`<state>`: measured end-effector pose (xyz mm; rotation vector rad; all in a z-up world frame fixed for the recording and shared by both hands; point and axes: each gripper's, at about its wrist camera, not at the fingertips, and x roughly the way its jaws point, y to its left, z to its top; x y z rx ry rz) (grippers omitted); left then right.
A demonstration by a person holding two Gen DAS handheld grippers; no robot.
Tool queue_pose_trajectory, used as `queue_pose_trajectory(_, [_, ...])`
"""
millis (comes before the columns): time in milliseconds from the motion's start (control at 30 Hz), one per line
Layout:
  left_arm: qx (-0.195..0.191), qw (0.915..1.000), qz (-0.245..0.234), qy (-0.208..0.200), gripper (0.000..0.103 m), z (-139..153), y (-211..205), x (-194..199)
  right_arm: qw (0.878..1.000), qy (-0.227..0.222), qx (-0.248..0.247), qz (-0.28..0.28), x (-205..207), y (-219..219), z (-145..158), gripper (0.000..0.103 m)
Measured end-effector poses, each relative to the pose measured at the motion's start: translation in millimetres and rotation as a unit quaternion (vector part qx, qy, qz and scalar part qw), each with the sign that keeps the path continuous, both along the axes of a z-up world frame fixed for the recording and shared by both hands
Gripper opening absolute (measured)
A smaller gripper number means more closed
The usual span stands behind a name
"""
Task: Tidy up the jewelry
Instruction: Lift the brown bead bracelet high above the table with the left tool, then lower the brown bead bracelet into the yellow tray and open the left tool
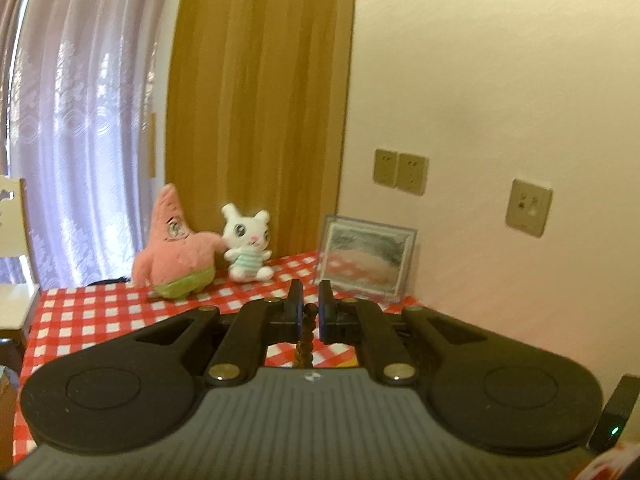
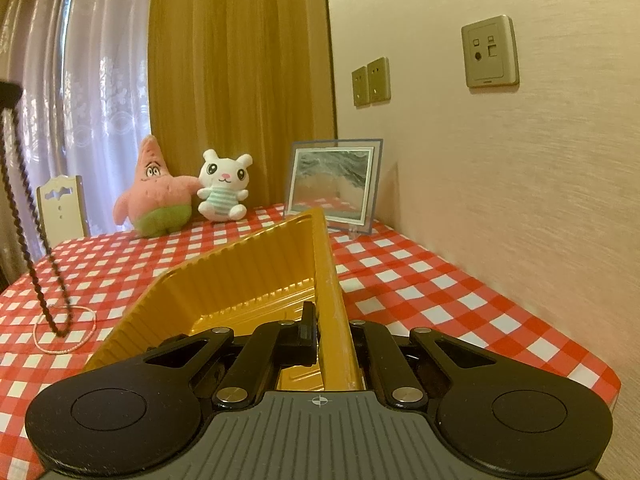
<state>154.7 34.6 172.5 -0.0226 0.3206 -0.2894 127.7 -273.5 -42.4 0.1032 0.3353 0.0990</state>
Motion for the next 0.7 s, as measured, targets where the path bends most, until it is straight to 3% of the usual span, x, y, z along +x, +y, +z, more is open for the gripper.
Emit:
queue_pose_trajectory(500, [-0.039, 0.9956, -0.08, -0.029, 0.006, 25.3, -60.3, 14.0, 1.0, 0.007, 0.009, -0.001, -0.2, -3.2, -2.8, 0.004])
queue_pose_trajectory(700, [-0.069, 0.9911, -0.114, 0.009, 0.006, 5.3, -80.0, 25.5, 1.0, 0.008, 0.011, -0.001, -0.2, -3.1, -2.3, 0.004])
